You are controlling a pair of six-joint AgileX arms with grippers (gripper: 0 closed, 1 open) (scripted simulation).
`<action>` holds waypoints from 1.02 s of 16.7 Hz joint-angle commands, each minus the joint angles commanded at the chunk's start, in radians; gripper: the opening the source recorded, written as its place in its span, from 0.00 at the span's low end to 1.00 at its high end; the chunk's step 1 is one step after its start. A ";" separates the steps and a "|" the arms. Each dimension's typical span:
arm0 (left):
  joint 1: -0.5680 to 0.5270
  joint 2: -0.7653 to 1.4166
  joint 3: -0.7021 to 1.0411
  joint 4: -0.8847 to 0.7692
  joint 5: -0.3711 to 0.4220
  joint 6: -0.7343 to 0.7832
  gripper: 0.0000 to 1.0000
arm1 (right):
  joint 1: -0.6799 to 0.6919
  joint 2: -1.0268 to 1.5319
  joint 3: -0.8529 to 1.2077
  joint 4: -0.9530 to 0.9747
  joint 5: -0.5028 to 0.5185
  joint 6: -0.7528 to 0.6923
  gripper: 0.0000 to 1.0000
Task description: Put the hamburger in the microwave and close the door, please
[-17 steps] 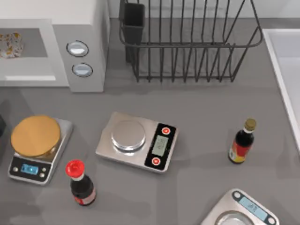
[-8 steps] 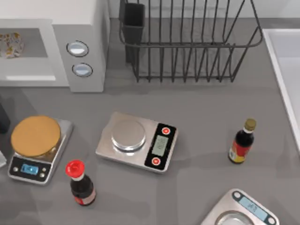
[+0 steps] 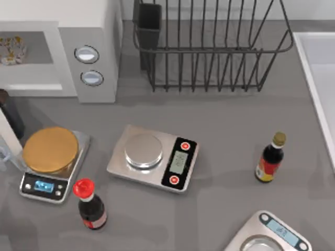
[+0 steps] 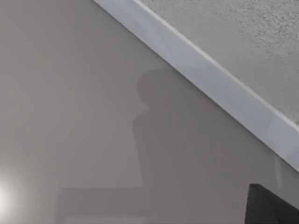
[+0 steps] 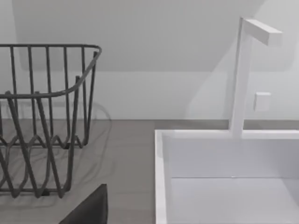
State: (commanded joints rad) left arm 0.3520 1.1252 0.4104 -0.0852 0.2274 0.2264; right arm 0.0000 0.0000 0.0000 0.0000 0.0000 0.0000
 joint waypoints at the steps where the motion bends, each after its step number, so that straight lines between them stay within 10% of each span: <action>1: -0.046 -0.020 -0.004 0.004 -0.027 -0.032 0.00 | 0.000 0.000 0.000 0.000 0.000 0.000 1.00; 7: -0.260 -0.078 -0.059 0.005 -0.146 -0.154 0.00 | 0.000 0.000 0.000 0.000 0.000 0.000 1.00; 17: -0.273 -0.085 0.002 0.034 -0.129 -0.144 0.00 | 0.000 0.000 0.000 0.000 0.000 0.000 1.00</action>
State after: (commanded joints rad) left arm 0.0794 1.0404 0.4120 -0.0514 0.0988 0.0823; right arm 0.0000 0.0000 0.0000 0.0000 0.0000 0.0000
